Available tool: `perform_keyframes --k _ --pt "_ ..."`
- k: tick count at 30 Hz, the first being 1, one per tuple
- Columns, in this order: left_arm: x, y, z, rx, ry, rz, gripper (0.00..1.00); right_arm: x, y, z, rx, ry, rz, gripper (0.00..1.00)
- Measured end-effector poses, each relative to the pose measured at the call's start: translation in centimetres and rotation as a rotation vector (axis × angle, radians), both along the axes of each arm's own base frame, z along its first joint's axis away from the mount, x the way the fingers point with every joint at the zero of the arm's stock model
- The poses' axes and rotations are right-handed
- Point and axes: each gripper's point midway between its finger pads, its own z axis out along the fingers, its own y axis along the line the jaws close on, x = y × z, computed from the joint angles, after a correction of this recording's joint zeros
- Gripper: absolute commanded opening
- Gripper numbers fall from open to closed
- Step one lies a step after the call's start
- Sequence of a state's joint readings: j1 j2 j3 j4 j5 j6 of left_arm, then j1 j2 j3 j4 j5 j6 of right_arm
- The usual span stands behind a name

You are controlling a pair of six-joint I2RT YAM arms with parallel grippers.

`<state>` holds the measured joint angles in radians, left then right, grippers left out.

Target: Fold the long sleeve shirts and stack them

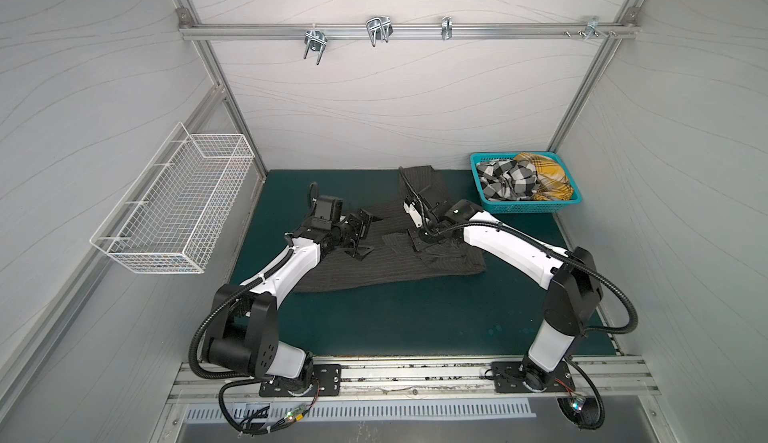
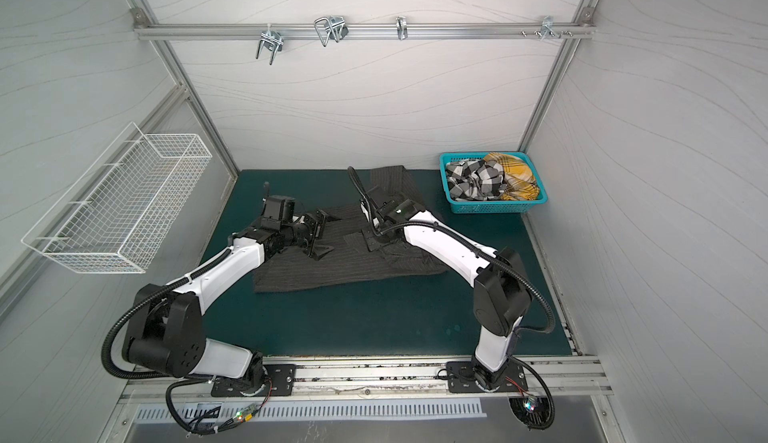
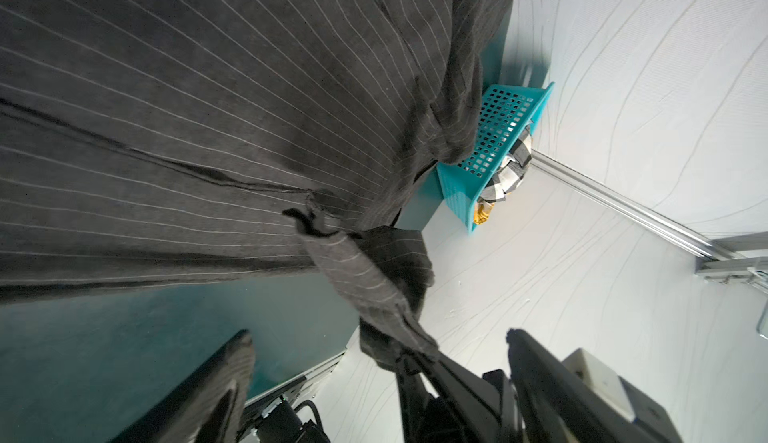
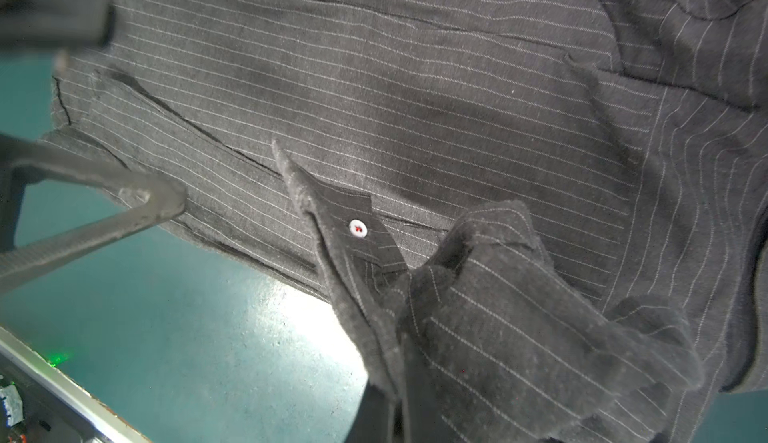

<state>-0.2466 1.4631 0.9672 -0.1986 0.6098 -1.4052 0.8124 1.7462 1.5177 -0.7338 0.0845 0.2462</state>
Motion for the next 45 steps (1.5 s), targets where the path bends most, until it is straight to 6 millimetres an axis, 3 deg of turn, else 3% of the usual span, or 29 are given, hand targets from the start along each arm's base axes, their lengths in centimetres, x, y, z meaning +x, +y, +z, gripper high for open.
perform_keyframes --k 10,18,21,22,24,26,28,30,33,34,37,39,41,45 --pt "-0.6 -2.3 -3.7 -0.011 0.159 -0.02 0.79 -1.0 0.3 0.1 0.017 -0.028 0.024 0.0" --pt "-0.1 -3.2 -4.0 -0.044 0.198 -0.023 0.29 -1.0 0.9 0.2 0.029 -0.044 0.036 0.0" --pt "0.7 -3.7 -3.7 -0.059 0.19 -0.035 0.0 -1.2 1.0 0.1 0.027 -0.046 0.04 0.0" --pt "1.1 -3.8 -3.5 -0.062 0.182 -0.04 0.0 -1.1 0.9 0.1 0.025 -0.047 0.038 0.07" --pt "1.6 -4.0 -2.8 -0.063 0.16 -0.054 0.0 -0.9 0.6 0.1 0.012 -0.057 0.02 0.42" --pt "2.4 -3.7 -1.6 -0.034 0.124 -0.069 0.0 -0.5 -0.4 0.2 -0.015 -0.067 -0.017 0.53" --pt "3.7 -3.2 1.2 0.023 0.05 -0.095 0.0 -0.3 -1.8 0.7 -0.02 -0.067 -0.06 0.59" --pt "5.7 -2.3 5.7 0.101 -0.088 -0.113 0.0 -0.1 -4.0 1.9 0.017 -0.07 -0.122 0.62" --pt "8.0 -0.6 14.0 0.232 -0.362 -0.113 0.0 0.0 -9.3 4.0 0.117 -0.051 -0.263 0.62" --pt "8.2 0.3 16.8 0.278 -0.452 -0.106 0.0 0.3 -11.1 4.7 0.167 -0.038 -0.321 0.63" --pt "7.3 1.8 21.7 0.368 -0.607 -0.097 0.0 0.9 -14.5 4.8 0.271 0.03 -0.439 0.62" --pt "6.5 2.1 22.9 0.404 -0.654 -0.107 0.0 0.5 -14.8 3.1 0.305 0.118 -0.461 0.59" --pt "6.1 2.1 22.7 0.434 -0.658 -0.124 0.0 -0.2 -14.3 0.5 0.313 0.23 -0.464 0.55" --pt "6.0 2.1 19.8 0.477 -0.6 -0.163 0.0 -1.4 -13.6 -4.3 0.329 0.445 -0.503 0.6"
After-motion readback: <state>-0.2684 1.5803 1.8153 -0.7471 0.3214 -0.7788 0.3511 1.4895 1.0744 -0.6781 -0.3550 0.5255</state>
